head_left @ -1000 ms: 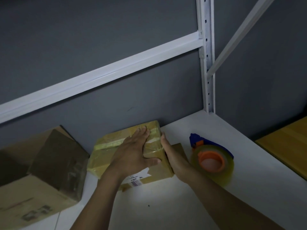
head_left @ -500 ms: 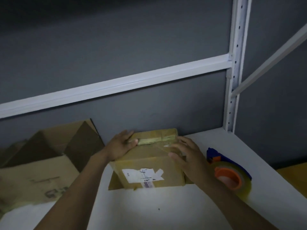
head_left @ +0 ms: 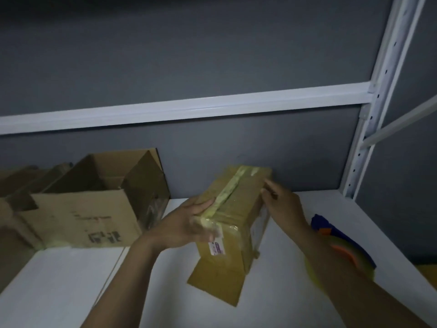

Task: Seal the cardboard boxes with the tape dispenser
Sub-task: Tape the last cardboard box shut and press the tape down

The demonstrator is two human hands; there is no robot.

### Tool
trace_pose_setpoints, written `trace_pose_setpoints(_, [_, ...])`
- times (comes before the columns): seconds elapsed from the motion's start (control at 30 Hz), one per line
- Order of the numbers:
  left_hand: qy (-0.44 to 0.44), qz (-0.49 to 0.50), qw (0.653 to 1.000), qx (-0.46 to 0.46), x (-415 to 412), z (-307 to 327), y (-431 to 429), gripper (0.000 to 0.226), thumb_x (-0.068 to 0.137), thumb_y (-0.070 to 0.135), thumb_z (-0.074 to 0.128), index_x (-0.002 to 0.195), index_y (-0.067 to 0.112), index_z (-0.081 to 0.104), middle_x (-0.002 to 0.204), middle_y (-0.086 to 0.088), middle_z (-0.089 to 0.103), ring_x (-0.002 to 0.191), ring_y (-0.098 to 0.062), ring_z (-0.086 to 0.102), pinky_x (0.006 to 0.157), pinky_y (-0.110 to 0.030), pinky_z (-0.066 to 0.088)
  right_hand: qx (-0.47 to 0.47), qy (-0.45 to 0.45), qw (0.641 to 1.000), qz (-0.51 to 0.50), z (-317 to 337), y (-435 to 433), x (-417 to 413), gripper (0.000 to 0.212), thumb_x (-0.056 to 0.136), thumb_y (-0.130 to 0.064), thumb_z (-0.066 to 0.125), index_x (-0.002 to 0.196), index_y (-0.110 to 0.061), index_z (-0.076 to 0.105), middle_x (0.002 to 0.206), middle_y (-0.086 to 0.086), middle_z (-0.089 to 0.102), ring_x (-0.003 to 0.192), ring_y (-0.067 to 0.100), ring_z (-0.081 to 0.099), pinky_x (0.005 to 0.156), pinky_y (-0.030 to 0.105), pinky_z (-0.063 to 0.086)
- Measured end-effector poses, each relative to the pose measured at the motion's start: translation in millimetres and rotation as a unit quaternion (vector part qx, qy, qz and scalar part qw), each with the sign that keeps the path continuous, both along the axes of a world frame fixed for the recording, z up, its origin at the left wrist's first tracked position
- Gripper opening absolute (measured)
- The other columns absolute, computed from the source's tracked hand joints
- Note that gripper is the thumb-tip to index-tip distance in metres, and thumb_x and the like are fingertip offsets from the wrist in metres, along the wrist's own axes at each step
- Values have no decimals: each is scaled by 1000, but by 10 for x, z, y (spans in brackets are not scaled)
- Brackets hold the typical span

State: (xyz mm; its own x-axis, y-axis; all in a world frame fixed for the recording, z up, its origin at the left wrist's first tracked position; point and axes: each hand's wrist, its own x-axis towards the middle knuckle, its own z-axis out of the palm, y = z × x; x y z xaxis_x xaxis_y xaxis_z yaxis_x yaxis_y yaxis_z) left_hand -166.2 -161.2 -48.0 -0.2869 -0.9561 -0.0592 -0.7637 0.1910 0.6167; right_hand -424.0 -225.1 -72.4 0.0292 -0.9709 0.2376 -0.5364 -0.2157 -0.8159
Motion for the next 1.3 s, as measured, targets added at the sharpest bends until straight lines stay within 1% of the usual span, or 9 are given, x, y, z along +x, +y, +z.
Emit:
trace_pose_setpoints(0.17, [-28,122,985,-118,-351,-170,96,82,66,59,78,138,53,38,156,20,18,143,-5,21,110,-22,22,100,-99,985,99,-62,114,-86,61,95,-51,47,150,-38,22,149,-8,37,135,11,37,97,22,31])
trace_pose_setpoints(0.3, [-47,162,972,-160,-625,-269,179,85,67,66,73,142,48,38,157,15,23,141,-13,28,112,-28,26,52,-1,999,-3,-190,264,-501,53,92,-54,50,138,-27,50,138,-6,52,126,15,48,92,18,34])
trace_pose_setpoints(0.47, [-118,201,955,-183,-935,-307,260,84,75,74,58,148,42,30,158,7,23,139,-21,31,107,-34,35,119,222,958,-136,-565,637,-1203,47,92,-30,60,136,-17,48,123,11,58,105,28,58,84,33,47])
trace_pose_setpoints(0.7, [-189,188,940,-214,-1091,-285,301,86,76,77,43,147,29,35,156,-7,29,133,-34,36,105,-43,37,125,293,932,-175,-692,654,-1428,16,93,-10,51,105,-7,61,103,11,66,87,22,62,69,27,47])
trace_pose_setpoints(0.87, [32,142,932,-332,-1466,-174,459,47,90,46,58,128,18,60,132,-3,56,112,-19,55,96,-29,45,27,145,972,-182,-480,792,-1413,12,83,-17,65,78,-8,59,72,4,62,57,11,50,46,21,31])
trace_pose_setpoints(0.93, [98,92,949,-286,-1701,-61,517,39,91,47,54,114,18,66,103,3,66,87,-6,60,78,-20,51,-38,71,979,-186,-282,832,-1375,18,82,-25,69,75,-12,58,64,-3,55,57,11,51,46,18,30])
trace_pose_setpoints(1.03, [174,36,970,-167,-1959,59,513,39,87,51,60,123,35,57,94,16,64,83,7,59,68,-5,43,-109,-17,979,-171,73,865,-1272,26,79,-31,75,73,-19,53,60,-9,49,53,3,46,45,10,36])
trace_pose_setpoints(1.17, [303,74,943,-117,-1993,132,418,60,85,27,72,139,27,46,102,18,67,86,9,63,71,-7,48,-100,-111,984,-94,363,820,-1260,33,77,-32,78,82,-27,46,79,-8,55,67,4,54,51,8,41])
trace_pose_setpoints(1.3, [396,22,915,-80,-1970,121,393,58,86,7,68,138,22,46,115,7,68,104,-4,65,83,-17,52,-36,-246,967,63,414,730,-1341,55,74,-37,70,124,-34,47,115,-8,61,99,15,64,76,24,54])
